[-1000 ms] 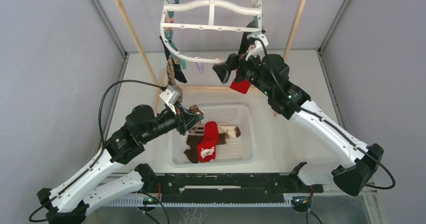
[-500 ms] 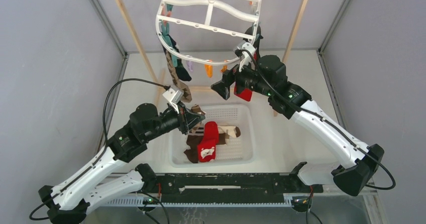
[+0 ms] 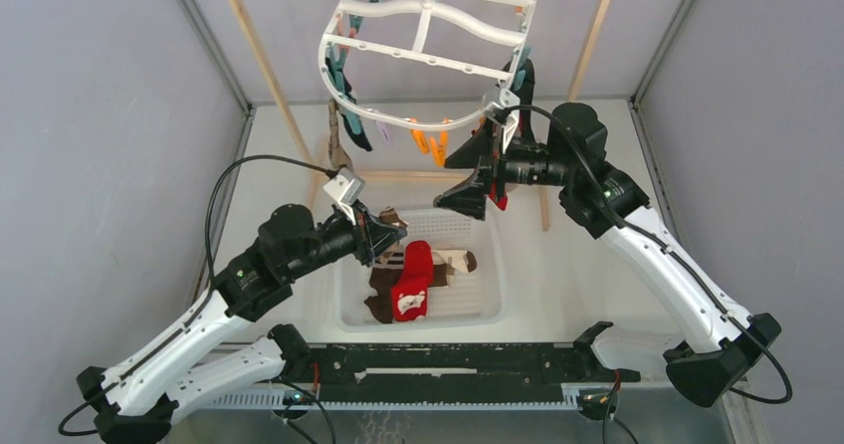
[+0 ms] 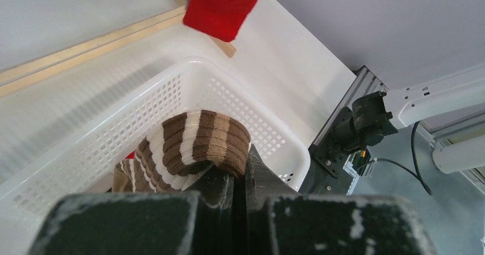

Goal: Remove the socks clipped to the hanger
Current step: Place the sock in the bin.

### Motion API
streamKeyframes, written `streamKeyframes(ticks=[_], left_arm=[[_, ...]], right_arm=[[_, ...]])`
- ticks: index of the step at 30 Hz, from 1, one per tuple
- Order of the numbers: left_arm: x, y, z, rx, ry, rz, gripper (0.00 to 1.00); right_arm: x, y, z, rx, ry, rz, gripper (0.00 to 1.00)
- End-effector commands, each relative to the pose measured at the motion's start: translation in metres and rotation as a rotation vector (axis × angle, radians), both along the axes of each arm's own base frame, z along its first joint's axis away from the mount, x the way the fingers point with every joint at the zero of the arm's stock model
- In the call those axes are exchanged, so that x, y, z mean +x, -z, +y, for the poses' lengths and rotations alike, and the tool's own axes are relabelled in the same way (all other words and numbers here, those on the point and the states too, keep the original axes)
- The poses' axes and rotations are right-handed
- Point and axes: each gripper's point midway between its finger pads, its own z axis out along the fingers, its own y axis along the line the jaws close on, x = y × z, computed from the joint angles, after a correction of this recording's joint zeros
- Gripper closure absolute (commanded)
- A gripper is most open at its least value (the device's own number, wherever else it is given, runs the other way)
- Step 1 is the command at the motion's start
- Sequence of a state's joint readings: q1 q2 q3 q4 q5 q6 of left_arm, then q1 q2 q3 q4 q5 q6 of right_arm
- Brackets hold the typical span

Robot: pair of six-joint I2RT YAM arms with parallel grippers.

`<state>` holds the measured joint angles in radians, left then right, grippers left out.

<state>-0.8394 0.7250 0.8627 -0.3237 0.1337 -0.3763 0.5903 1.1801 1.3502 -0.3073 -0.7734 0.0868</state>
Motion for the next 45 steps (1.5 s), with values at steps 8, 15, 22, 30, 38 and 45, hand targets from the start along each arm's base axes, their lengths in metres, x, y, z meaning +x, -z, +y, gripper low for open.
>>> streamKeyframes(ticks=[8,15,22,30,38,45], left_arm=[[0.000,-0.001,-0.002,-0.020,0.004,-0.018,0.94],[0.002,0.004,-0.001,-0.012,-0.004,-0.013,0.94],[0.008,0.013,0.004,0.010,-0.051,0.002,0.93],[0.020,0.035,0.013,0.055,-0.136,0.038,0.85],[0.031,0.063,0.016,0.079,-0.183,0.100,0.72],[0.044,0.089,0.027,0.113,-0.271,0.175,0.62]], right_arm=[[-0.057,-0.016,-0.001,0.053,-0.338,0.006,0.00],[-0.072,-0.008,-0.005,0.033,-0.403,0.050,0.01],[-0.068,-0.001,-0.009,-0.019,-0.262,0.045,0.01],[-0.086,0.018,-0.012,-0.053,-0.218,0.068,0.00],[-0.096,0.034,-0.014,-0.050,-0.219,0.106,0.01],[-0.098,0.049,-0.011,-0.076,-0.214,0.130,0.00]])
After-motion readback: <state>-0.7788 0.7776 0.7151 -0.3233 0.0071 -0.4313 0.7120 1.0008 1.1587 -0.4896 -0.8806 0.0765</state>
